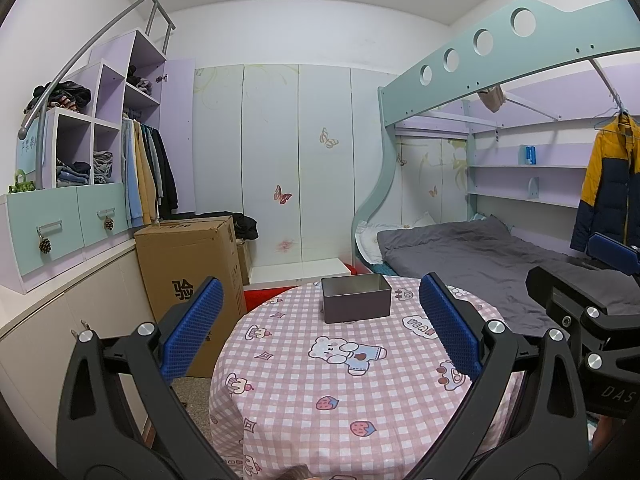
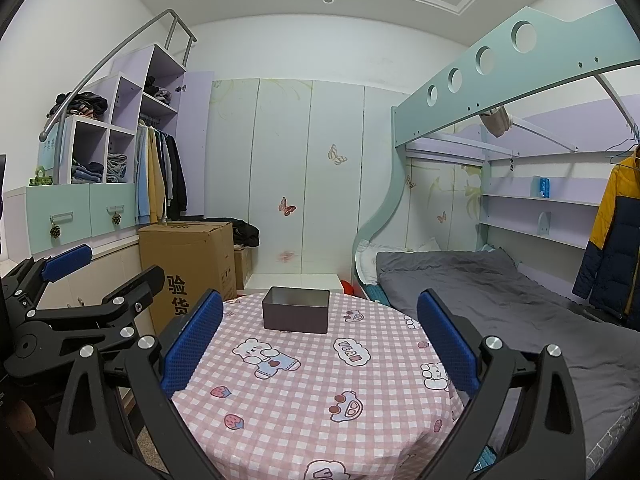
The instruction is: Organize jewelry
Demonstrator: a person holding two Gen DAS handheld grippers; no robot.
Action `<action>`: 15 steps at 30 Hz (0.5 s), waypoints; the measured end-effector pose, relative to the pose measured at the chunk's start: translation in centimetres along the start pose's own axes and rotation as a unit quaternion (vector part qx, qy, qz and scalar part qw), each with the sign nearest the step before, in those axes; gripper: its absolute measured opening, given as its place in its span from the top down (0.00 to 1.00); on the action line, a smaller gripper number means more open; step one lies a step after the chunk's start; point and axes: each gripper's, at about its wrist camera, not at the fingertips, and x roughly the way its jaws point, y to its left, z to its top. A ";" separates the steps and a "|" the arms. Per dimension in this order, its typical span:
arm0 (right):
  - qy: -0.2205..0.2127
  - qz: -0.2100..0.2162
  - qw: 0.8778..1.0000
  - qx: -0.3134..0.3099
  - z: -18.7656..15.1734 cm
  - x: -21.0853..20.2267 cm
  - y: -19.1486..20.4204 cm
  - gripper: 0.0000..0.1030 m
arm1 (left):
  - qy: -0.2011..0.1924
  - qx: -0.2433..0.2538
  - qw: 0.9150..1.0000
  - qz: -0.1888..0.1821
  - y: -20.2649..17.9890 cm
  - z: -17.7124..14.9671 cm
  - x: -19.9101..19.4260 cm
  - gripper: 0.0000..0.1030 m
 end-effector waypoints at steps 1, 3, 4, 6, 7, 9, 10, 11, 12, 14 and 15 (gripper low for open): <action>0.000 0.000 1.000 0.000 0.0 0.0 0.0 0.09 | 0.000 0.000 1.000 0.000 0.0 0.0 0.0 0.06; 0.000 0.000 1.000 0.000 0.0 0.0 0.0 0.09 | 0.000 -0.001 1.000 -0.001 0.0 0.0 0.0 0.06; 0.000 0.000 1.000 0.000 0.0 0.0 0.0 0.09 | 0.000 -0.001 1.000 -0.001 0.0 0.0 0.0 0.06; 0.000 0.000 1.000 0.000 0.0 0.0 0.0 0.09 | 0.000 0.000 1.000 0.000 0.0 0.0 0.0 0.06; 0.000 0.000 1.000 0.000 0.0 0.0 0.0 0.09 | 0.000 0.000 1.000 0.000 0.0 0.0 0.0 0.06; 0.000 0.000 1.000 0.000 0.0 0.0 0.0 0.09 | 0.000 0.000 1.000 0.000 0.0 0.0 0.0 0.06; 0.000 0.000 1.000 0.000 0.0 0.0 0.0 0.09 | 0.000 0.000 1.000 0.000 0.0 0.0 0.0 0.06; 0.000 0.000 1.000 0.000 0.0 0.0 0.0 0.09 | 0.000 0.000 1.000 -0.001 0.0 0.0 0.0 0.06; 0.000 0.000 1.000 0.000 0.1 0.0 0.0 0.09 | 0.000 0.000 1.000 -0.001 0.0 0.0 0.0 0.06; 0.000 0.000 1.000 0.000 0.0 0.0 0.0 0.09 | 0.000 0.000 1.000 0.000 0.0 0.0 0.1 0.06; 0.000 0.000 1.000 0.000 0.0 0.0 0.0 0.09 | 0.000 0.000 1.000 -0.001 0.0 0.0 0.1 0.06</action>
